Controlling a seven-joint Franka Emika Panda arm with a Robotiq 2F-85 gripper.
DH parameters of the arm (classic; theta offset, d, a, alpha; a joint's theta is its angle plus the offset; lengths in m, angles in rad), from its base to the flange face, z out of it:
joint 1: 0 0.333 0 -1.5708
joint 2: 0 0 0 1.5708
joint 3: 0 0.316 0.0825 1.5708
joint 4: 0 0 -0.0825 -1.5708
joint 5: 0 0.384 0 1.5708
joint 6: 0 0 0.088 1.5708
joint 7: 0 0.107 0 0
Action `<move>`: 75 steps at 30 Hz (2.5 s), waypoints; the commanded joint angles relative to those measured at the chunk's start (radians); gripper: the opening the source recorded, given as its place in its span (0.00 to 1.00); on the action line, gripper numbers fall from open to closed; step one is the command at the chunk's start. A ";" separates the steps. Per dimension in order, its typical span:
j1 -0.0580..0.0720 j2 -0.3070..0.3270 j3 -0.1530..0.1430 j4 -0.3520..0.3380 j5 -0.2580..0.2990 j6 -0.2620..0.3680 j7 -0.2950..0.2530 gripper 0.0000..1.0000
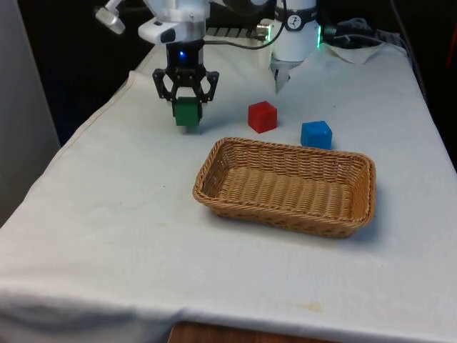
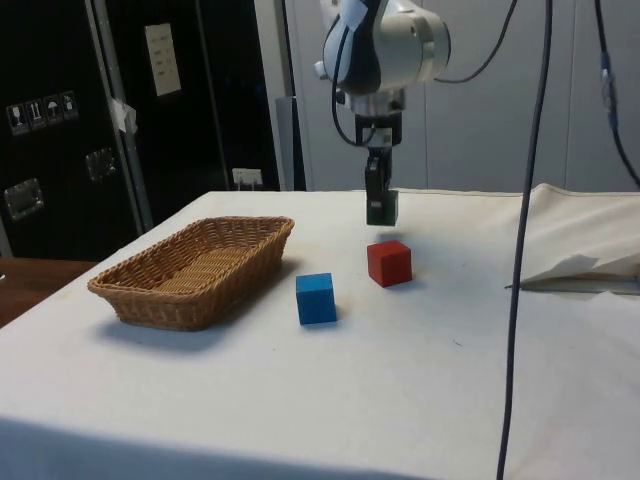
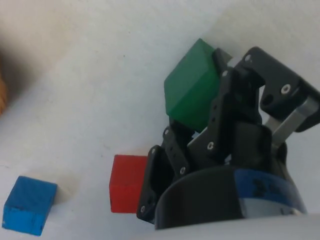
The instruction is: Pick up exactly two blocks and place them into the basket.
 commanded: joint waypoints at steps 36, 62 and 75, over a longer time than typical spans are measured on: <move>0.052 -0.240 0.052 0.066 -0.297 -0.130 0.365 0.03; 0.053 -0.263 0.182 0.180 -0.348 -0.338 0.528 0.03; 0.051 -0.167 0.218 0.325 -0.313 -0.405 0.545 0.03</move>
